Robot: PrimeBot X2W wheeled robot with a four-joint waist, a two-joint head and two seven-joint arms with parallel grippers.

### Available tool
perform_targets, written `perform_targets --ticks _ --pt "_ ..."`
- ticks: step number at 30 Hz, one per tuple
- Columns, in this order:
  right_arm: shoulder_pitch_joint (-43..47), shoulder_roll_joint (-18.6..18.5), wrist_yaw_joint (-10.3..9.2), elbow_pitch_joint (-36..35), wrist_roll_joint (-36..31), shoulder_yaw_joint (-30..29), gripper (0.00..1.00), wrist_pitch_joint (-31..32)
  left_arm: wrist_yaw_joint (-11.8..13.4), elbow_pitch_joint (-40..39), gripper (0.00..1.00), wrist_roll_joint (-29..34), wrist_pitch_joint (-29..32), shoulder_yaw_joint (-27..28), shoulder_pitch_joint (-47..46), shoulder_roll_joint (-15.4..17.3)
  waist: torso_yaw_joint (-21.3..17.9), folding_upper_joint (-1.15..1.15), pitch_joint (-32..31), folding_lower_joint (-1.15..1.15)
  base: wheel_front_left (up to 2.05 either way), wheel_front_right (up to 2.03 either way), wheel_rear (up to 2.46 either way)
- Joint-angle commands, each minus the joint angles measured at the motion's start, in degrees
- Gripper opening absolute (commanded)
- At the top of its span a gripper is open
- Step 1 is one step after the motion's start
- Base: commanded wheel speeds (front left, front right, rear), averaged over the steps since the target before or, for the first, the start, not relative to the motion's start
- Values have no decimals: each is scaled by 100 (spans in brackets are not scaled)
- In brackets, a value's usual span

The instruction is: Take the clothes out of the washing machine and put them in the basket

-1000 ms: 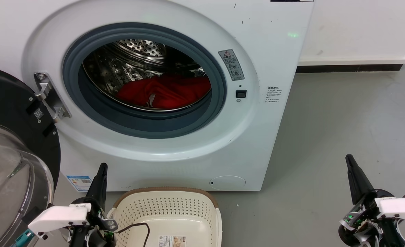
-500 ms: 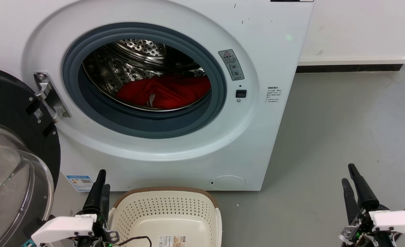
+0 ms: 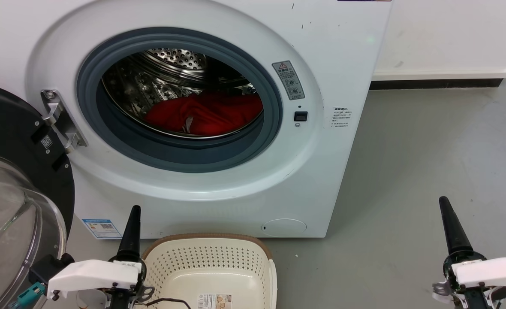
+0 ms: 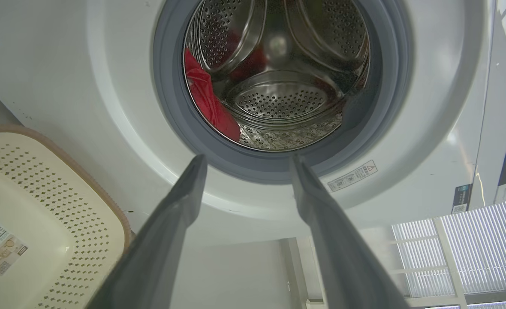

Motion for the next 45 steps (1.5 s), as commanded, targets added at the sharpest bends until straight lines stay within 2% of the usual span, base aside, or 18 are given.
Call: perform_targets --ticks 1,13,29,39,45 --pt "-17 -22 3 -172 -276 15 100 -54 54 -143 100 245 -61 -43 -52 21 0 0 2 0 0 0 0" --pt "147 -22 5 -555 -1857 134 100 -321 374 -369 100 1629 -325 -259 48 34 -4 0 9 0 0 0 0" --pt "368 -23 7 -881 -3395 239 100 -629 745 -665 100 2961 -631 -525 203 169 -2 0 19 0 0 0 0" --pt "458 -23 8 -1017 -4085 273 100 -776 854 -802 100 3571 -785 -654 252 201 2 0 42 0 0 0 0" --pt "524 -23 9 -1092 -4513 286 100 -874 800 -861 100 3887 -879 -655 309 195 6 0 55 0 0 0 0"
